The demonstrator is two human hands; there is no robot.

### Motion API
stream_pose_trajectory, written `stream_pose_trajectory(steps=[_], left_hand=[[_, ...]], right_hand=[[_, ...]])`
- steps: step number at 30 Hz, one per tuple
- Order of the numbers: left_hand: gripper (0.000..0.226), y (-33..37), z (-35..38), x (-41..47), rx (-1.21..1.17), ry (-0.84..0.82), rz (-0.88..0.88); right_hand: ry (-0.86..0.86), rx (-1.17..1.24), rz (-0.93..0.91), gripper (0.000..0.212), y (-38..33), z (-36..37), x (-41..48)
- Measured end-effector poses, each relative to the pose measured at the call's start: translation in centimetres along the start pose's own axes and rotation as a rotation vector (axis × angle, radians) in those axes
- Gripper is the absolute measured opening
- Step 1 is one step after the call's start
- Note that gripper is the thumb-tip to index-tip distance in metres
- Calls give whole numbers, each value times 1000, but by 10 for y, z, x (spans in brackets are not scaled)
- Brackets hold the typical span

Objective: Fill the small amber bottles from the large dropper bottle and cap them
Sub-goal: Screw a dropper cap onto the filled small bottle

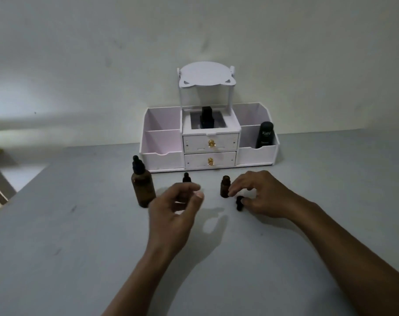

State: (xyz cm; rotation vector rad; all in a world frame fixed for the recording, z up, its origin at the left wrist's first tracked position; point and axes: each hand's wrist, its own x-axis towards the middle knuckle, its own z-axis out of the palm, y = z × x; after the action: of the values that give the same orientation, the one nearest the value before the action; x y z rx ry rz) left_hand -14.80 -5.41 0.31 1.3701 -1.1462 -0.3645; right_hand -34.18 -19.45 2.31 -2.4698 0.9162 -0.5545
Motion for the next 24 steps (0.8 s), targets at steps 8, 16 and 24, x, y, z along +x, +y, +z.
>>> stream_pose_trajectory(steps=[8, 16, 24], left_hand=[[62, -7, 61, 10, 108, -170, -309], [73, -17, 73, 40, 76, -173, -319], [58, -22, 80, 49, 106, -213, -290]], right_hand=[[-167, -190, 143, 37, 6, 8, -3], [573, 376, 78, 20, -4, -1, 6], [712, 481, 142, 25, 1, 14, 23]])
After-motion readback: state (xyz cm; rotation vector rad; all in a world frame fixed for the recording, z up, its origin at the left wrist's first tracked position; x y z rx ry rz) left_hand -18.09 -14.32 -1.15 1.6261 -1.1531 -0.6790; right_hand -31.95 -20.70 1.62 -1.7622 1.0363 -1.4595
